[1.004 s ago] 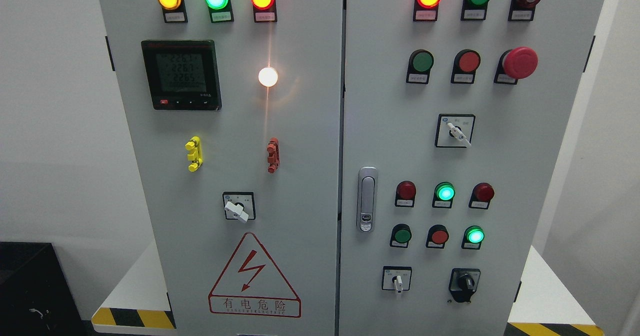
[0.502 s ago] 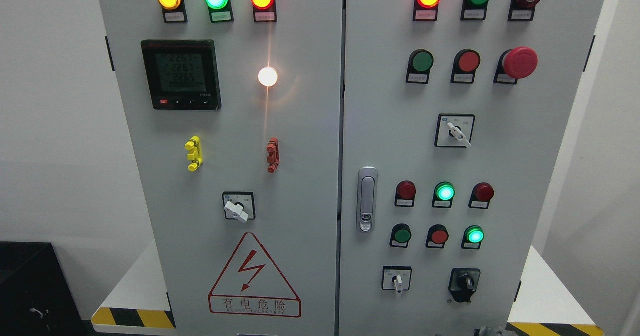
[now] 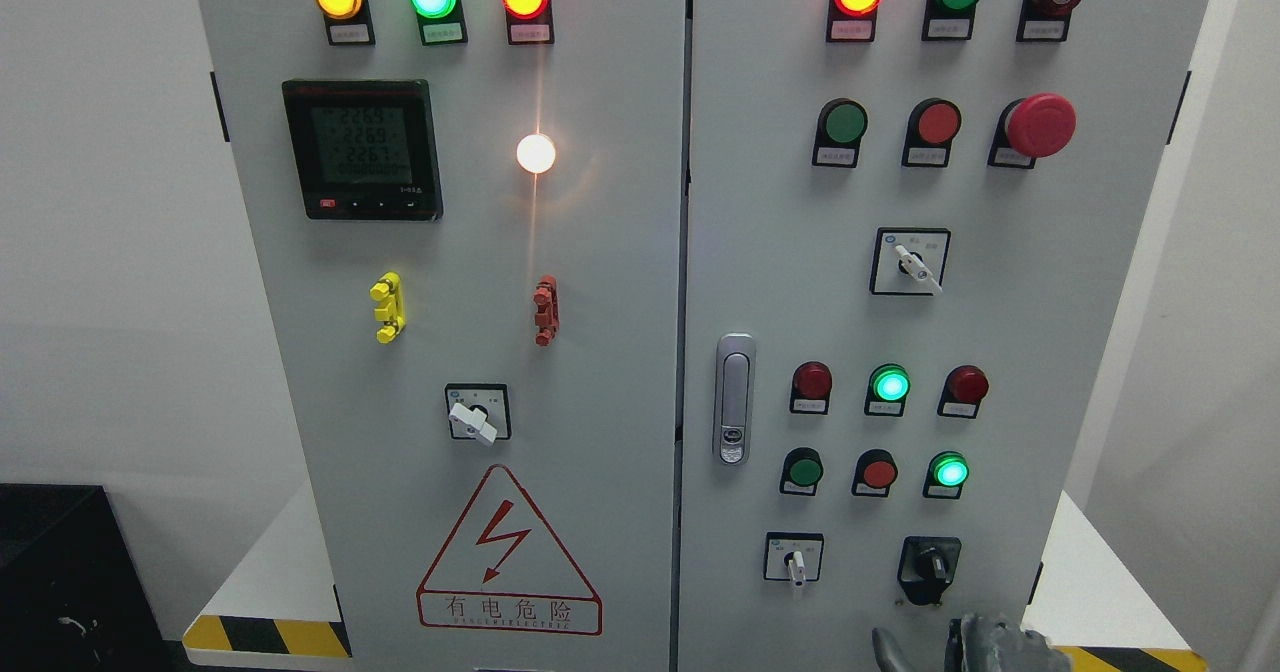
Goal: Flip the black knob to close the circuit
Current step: 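Raise the right hand up to the black rotary knob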
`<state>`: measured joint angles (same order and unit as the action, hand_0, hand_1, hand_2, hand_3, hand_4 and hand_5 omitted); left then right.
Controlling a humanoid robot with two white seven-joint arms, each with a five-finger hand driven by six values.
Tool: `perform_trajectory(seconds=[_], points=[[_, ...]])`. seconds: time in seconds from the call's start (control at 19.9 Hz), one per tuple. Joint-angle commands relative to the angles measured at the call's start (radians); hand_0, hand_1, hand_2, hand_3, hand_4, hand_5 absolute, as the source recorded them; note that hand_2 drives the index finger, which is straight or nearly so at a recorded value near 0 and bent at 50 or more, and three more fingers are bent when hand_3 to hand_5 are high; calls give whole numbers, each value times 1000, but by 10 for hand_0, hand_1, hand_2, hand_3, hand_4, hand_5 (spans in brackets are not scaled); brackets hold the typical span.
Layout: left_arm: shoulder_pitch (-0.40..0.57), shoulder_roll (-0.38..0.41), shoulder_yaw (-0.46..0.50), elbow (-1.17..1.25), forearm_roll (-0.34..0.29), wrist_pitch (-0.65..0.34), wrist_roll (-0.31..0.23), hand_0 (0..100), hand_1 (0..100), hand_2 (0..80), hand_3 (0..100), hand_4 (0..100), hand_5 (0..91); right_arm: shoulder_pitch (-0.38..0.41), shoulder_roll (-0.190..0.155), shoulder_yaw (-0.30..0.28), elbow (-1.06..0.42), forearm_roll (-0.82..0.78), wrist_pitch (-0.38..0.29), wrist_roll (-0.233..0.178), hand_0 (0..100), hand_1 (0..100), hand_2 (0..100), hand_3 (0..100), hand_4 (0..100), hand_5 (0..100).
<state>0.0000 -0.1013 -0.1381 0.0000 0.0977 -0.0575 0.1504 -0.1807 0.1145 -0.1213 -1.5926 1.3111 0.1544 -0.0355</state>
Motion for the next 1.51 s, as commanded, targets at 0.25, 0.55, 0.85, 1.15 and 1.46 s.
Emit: perform_trajectory(seconds=[0.25, 0.55, 0.85, 1.15, 1.46], points=[[23, 0, 0, -31, -1, 1, 0, 120, 556, 0, 0, 0, 0, -28, -12, -29, -3, -1, 1, 12, 0, 0, 906, 1000, 965, 999], [23, 0, 0, -31, 0, 1, 0, 120, 556, 0, 0, 0, 0, -62, -13, -40, 16, -1, 1, 11, 0, 0, 906, 1000, 966, 999], [23, 0, 0, -31, -1, 1, 0, 120, 556, 0, 0, 0, 0, -74, -26, -49, 34, 0, -4, 9, 0, 0, 905, 1000, 967, 999], [23, 0, 0, -31, 0, 1, 0, 120, 556, 0, 0, 0, 0, -74, -33, -64, 54, 0, -3, 6, 0, 0, 905, 1000, 967, 999], [21, 0, 0, -31, 0, 1, 0, 120, 556, 0, 0, 0, 0, -74, -44, -67, 53, -1, -3, 3, 0, 0, 904, 1000, 967, 998]])
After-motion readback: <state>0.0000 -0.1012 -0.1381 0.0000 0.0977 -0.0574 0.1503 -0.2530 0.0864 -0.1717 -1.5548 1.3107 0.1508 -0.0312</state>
